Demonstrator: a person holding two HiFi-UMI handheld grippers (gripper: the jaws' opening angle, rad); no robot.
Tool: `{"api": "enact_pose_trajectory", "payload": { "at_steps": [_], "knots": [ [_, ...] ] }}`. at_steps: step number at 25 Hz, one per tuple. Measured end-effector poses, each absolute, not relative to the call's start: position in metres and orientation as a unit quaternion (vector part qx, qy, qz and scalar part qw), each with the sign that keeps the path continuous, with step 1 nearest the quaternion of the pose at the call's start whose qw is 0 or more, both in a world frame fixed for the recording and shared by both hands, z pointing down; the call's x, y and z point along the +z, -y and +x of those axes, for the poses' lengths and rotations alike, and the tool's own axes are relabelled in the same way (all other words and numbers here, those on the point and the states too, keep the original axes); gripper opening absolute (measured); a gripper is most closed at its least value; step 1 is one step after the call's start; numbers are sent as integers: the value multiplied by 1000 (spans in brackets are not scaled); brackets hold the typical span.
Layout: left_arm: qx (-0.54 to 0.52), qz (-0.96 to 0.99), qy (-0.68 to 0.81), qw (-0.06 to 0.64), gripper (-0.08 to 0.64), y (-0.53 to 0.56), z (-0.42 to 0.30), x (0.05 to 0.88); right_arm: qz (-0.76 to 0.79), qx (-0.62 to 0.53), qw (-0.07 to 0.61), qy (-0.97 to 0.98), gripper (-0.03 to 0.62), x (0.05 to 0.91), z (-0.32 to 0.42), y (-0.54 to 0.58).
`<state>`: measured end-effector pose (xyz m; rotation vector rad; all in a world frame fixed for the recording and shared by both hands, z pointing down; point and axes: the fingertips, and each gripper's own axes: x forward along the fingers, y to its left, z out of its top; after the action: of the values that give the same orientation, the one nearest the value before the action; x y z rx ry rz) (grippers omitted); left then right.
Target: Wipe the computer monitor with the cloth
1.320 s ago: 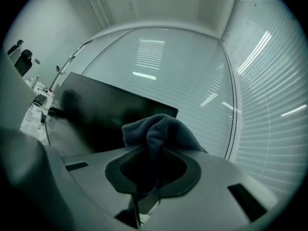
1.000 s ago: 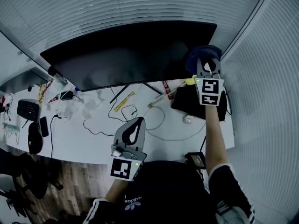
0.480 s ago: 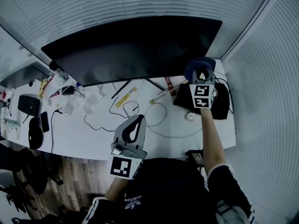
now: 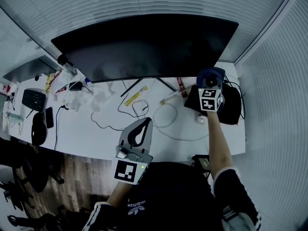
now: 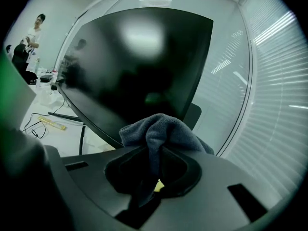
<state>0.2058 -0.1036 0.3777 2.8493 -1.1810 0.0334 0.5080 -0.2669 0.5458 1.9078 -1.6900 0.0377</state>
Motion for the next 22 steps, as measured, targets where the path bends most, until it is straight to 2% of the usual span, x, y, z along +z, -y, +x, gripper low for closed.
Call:
{"api": "enact_pose_trajectory", "payload": {
  "at_steps": [10, 22],
  "knots": [
    [10, 913, 406, 30, 4, 96, 172, 380, 749, 35, 263, 607, 48, 545, 494, 268],
    [8, 910, 414, 31, 3, 114, 95, 376, 765, 53, 238, 596, 48, 542, 412, 289]
  ]
}}
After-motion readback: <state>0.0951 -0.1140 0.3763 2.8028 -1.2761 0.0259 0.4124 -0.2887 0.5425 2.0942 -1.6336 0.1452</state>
